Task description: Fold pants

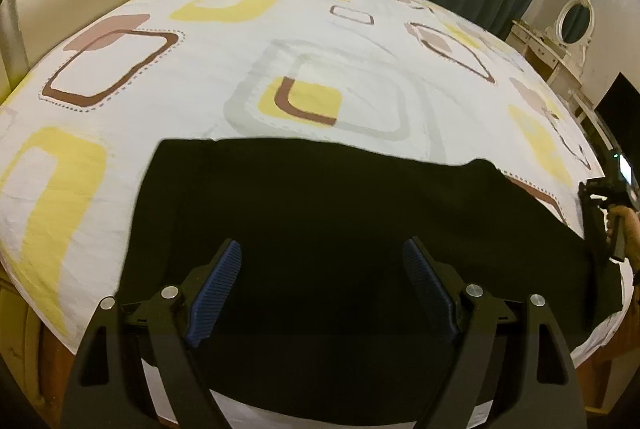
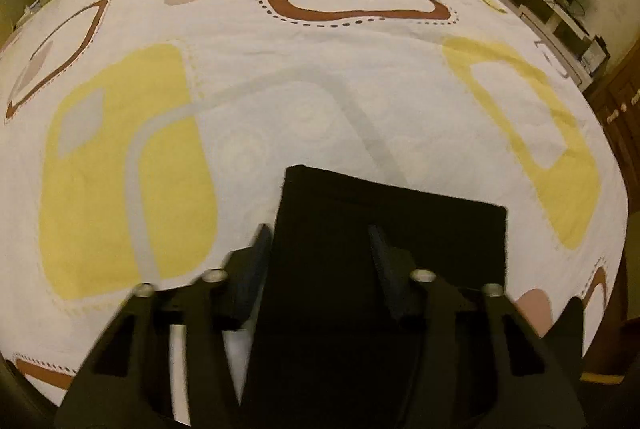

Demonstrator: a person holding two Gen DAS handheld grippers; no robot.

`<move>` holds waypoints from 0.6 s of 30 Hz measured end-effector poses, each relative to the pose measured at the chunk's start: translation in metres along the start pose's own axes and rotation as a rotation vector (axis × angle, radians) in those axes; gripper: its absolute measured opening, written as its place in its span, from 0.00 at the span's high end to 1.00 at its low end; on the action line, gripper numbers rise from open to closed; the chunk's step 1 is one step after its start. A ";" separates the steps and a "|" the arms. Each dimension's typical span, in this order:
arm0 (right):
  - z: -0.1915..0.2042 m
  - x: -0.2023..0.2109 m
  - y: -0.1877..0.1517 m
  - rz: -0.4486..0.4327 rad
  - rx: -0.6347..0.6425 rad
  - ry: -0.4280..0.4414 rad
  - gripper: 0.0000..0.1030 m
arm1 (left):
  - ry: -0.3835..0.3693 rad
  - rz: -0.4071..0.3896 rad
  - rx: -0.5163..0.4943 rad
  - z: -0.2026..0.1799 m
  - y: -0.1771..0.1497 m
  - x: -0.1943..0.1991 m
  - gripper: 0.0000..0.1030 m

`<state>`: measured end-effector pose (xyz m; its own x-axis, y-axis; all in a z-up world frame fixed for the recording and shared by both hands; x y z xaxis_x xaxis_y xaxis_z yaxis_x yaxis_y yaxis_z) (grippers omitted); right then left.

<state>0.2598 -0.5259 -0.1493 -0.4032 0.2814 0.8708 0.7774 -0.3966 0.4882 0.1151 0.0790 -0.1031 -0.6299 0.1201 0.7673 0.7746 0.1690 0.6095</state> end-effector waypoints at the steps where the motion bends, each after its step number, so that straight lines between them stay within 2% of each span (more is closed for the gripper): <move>1: 0.002 0.003 0.000 0.000 -0.007 0.020 0.81 | 0.003 0.003 -0.001 -0.002 -0.002 0.000 0.20; 2: -0.002 0.011 0.000 -0.008 -0.015 0.051 0.91 | 0.009 0.004 -0.006 -0.004 -0.004 0.000 0.20; 3: -0.004 0.018 0.001 -0.022 -0.023 0.065 0.91 | 0.014 0.003 -0.011 -0.005 -0.005 0.001 0.20; 6: -0.024 0.056 0.006 -0.096 -0.091 0.190 0.92 | 0.008 0.004 -0.017 -0.011 -0.008 0.006 0.20; 8: -0.049 0.092 0.005 -0.156 -0.159 0.305 0.92 | 0.000 0.004 -0.012 -0.015 -0.010 0.010 0.20; 11: -0.091 0.136 -0.004 -0.241 -0.219 0.402 0.92 | -0.010 0.003 -0.010 -0.022 -0.013 0.015 0.20; 15: -0.170 0.174 -0.041 -0.320 -0.341 0.499 0.92 | -0.017 0.007 -0.020 -0.032 -0.019 0.019 0.20; 18: -0.215 0.168 -0.081 -0.310 -0.417 0.524 0.92 | -0.017 0.014 -0.030 -0.038 -0.024 0.020 0.20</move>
Point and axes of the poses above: each gripper's, at about its wrist camera, not at the fingertips, and x roughly against the way its jaws point, z to its left, y to its top, the point moved 10 cm from there along -x, roughly the way its jaws point, and after that the axes turned 4 degrees about -z, right-handed, at the moved point
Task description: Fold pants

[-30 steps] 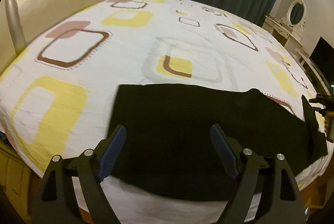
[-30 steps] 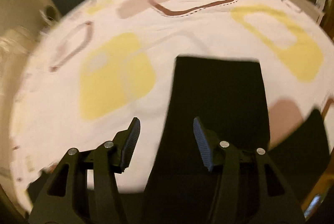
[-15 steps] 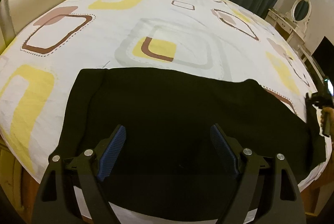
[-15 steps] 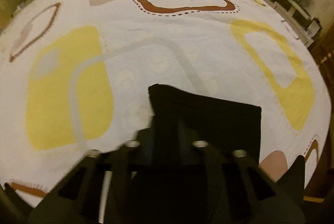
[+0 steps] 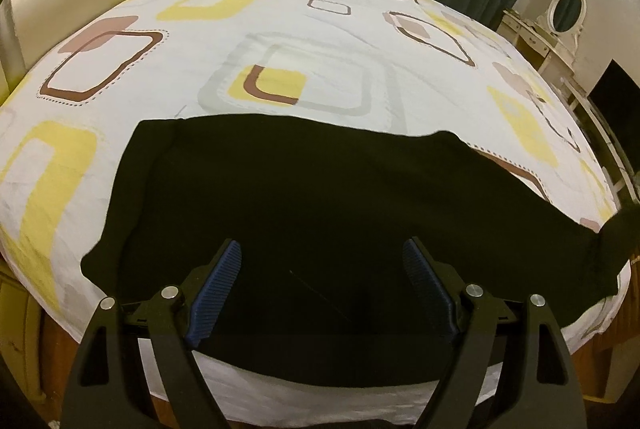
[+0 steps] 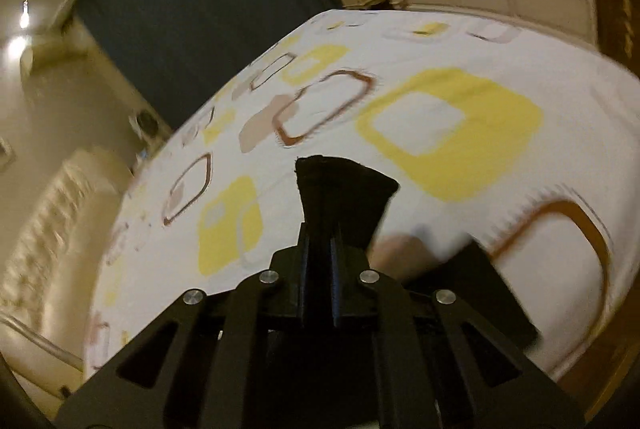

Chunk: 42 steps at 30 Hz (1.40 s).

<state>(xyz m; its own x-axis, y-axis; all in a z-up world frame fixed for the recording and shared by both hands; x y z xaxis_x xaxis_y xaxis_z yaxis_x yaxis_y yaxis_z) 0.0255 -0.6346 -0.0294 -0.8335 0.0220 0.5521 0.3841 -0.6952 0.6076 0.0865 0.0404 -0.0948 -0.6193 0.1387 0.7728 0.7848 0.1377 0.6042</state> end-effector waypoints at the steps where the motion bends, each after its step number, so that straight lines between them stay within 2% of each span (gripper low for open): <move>1: -0.024 0.006 -0.011 0.015 -0.028 -0.014 0.92 | -0.002 0.003 -0.003 -0.002 -0.002 0.000 0.20; 5: -0.085 0.005 -0.049 0.075 -0.166 -0.025 0.92 | 0.006 0.009 -0.010 -0.008 -0.006 -0.001 0.20; 8: -0.106 -0.003 -0.066 0.095 -0.232 -0.014 0.92 | 0.012 0.008 -0.012 -0.010 -0.008 0.000 0.20; 19: -0.128 -0.006 -0.083 0.087 -0.318 -0.005 0.93 | 0.023 0.002 -0.009 -0.012 -0.012 0.005 0.20; 24: -0.131 -0.006 -0.082 0.109 -0.361 0.030 0.92 | 0.021 -0.003 -0.014 -0.011 -0.012 0.004 0.20; 26: -0.135 0.002 -0.077 0.106 -0.359 0.017 0.91 | 0.021 -0.009 -0.019 -0.012 -0.011 0.005 0.20; 28: -0.142 0.012 -0.067 0.093 -0.315 -0.027 0.81 | 0.017 -0.019 -0.025 -0.013 -0.011 0.007 0.20; 30: -0.146 0.018 -0.046 0.072 -0.277 -0.025 0.51 | 0.013 -0.033 -0.027 -0.014 -0.008 0.009 0.20; 32: -0.141 0.010 -0.032 0.088 -0.256 0.028 0.43 | 0.010 -0.046 -0.022 -0.014 -0.006 0.011 0.20; 34: -0.132 -0.007 -0.019 0.133 -0.212 0.074 0.39 | 0.010 -0.051 -0.018 -0.015 -0.004 0.012 0.20; 37: -0.127 -0.037 -0.014 0.204 -0.149 0.073 0.39 | 0.025 -0.057 -0.016 -0.014 -0.003 0.013 0.20; 40: -0.121 -0.063 -0.027 0.311 -0.105 0.067 0.39 | 0.037 -0.064 -0.011 -0.011 -0.002 0.016 0.20; 42: -0.111 -0.072 -0.038 0.372 -0.073 0.081 0.34 | 0.044 -0.072 -0.008 -0.008 0.000 0.018 0.20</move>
Point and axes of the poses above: each gripper's, at about its wrist camera, not at the fingertips, and x roughly against the way its jaws point, z to its left, y to its top, the point moved 10 cm from there along -x, roughly the way its jaws point, and after that the axes turned 4 degrees about -z, right-handed, at the moved point
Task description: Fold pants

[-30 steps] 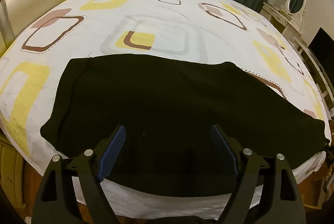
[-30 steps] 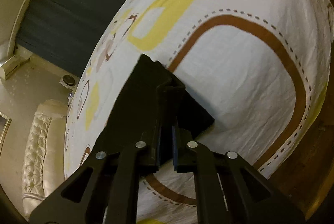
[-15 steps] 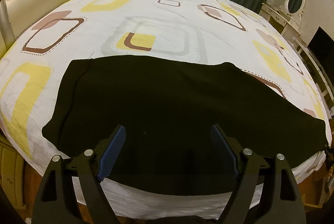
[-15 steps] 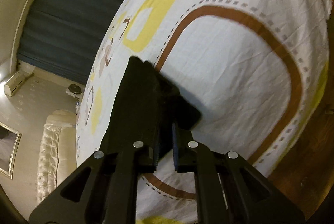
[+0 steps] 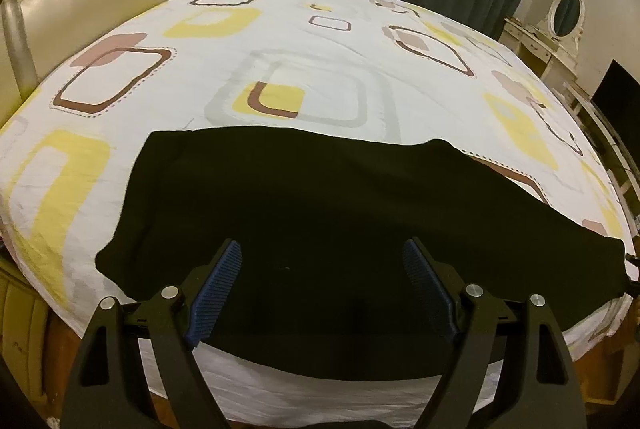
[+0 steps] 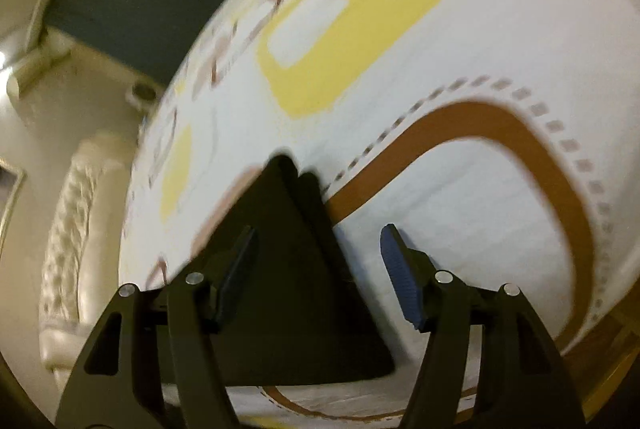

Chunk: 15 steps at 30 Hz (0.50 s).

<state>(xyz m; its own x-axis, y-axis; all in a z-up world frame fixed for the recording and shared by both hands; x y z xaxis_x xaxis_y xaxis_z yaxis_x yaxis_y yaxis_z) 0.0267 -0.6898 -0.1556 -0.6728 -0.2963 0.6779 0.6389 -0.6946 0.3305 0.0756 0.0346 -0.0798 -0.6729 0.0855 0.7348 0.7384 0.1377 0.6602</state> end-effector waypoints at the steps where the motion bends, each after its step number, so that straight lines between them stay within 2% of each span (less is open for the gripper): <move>1: 0.007 -0.004 -0.008 0.044 0.026 0.011 0.34 | 0.002 -0.002 0.001 0.001 0.000 0.000 0.20; 3: 0.022 -0.012 -0.024 0.113 0.104 -0.004 0.36 | 0.007 -0.002 0.006 0.004 0.001 0.000 0.20; 5: 0.032 -0.017 -0.034 0.154 0.187 -0.058 0.59 | 0.016 0.000 0.013 0.008 0.001 -0.002 0.20; 6: 0.039 -0.020 -0.042 0.192 0.217 -0.060 0.84 | 0.020 0.002 0.019 0.010 0.001 -0.002 0.20; 9: 0.046 -0.014 -0.038 0.163 0.302 -0.142 0.85 | 0.025 0.009 0.038 0.014 0.000 -0.004 0.20; 10: 0.049 -0.004 -0.027 0.115 0.318 -0.165 0.85 | 0.026 0.009 0.042 0.015 0.000 -0.004 0.20; 12: 0.047 0.007 -0.014 0.064 0.319 -0.160 0.85 | 0.028 0.005 0.045 0.017 -0.001 -0.002 0.20; 15: 0.019 -0.011 -0.023 0.127 0.279 -0.218 0.85 | 0.030 0.002 0.044 0.018 -0.001 -0.001 0.20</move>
Point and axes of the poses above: each gripper's, at about its wrist camera, not at the fingertips, and x roughly against the way its jaws point, z to its left, y to its top, the point moved 10 cm from there along -x, roughly the way its jaws point, and after that the axes turned 4 degrees about -z, right-handed, at the moved point
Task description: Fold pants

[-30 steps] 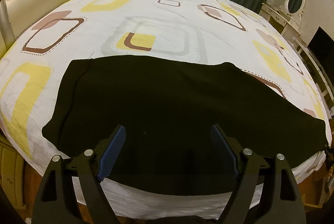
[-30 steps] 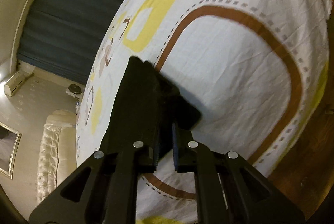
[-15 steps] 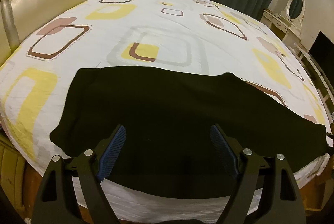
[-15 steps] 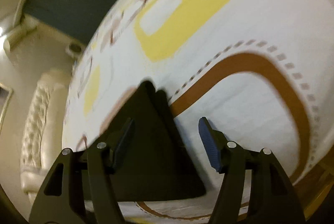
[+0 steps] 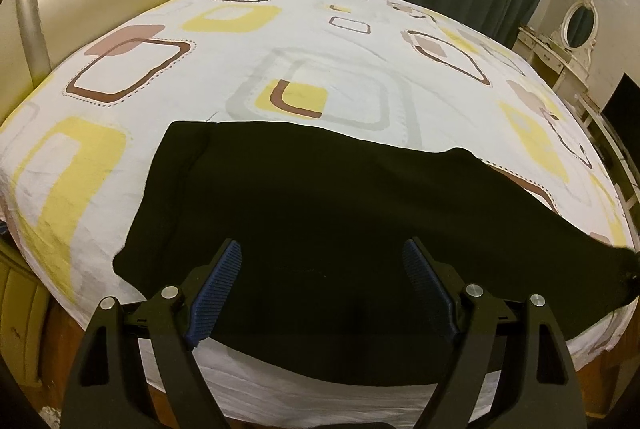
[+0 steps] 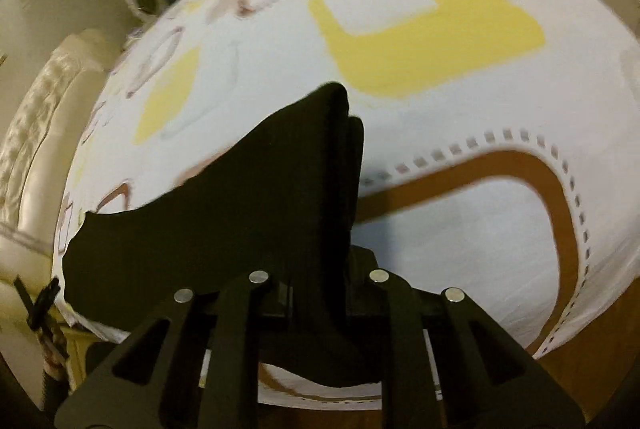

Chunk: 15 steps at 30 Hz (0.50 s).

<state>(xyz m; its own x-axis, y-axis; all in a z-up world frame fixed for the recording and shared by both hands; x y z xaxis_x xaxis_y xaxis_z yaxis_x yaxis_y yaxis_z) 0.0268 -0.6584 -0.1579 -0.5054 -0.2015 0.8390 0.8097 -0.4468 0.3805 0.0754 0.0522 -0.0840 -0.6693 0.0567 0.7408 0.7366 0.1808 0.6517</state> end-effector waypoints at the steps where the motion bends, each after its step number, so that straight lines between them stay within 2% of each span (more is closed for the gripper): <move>1: -0.001 -0.005 -0.001 -0.002 0.001 -0.006 0.85 | 0.000 0.003 0.000 0.000 0.000 0.000 0.20; 3: -0.003 -0.004 0.001 -0.009 -0.045 0.017 0.85 | 0.002 0.010 0.006 0.002 -0.002 0.000 0.20; 9: 0.002 0.009 0.007 -0.008 -0.050 0.006 0.85 | -0.010 0.034 0.012 0.001 -0.006 -0.001 0.20; 15: 0.026 0.036 0.018 -0.045 -0.053 0.007 0.85 | -0.011 0.035 -0.014 -0.005 -0.006 0.003 0.20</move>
<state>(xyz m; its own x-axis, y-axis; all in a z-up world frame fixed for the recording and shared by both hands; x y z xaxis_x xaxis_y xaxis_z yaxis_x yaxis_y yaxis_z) 0.0307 -0.6507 -0.1104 -0.5431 -0.1860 0.8188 0.7691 -0.5014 0.3963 0.0695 0.0464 -0.0846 -0.6442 0.0736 0.7613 0.7608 0.1647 0.6278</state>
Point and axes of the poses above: each gripper's, at about its wrist camera, not at the fingertips, and x roughly against the way its jaws point, z to its left, y to its top, the point moved 10 cm from there along -x, roughly the way its jaws point, and after that the axes turned 4 degrees about -z, right-handed, at the moved point
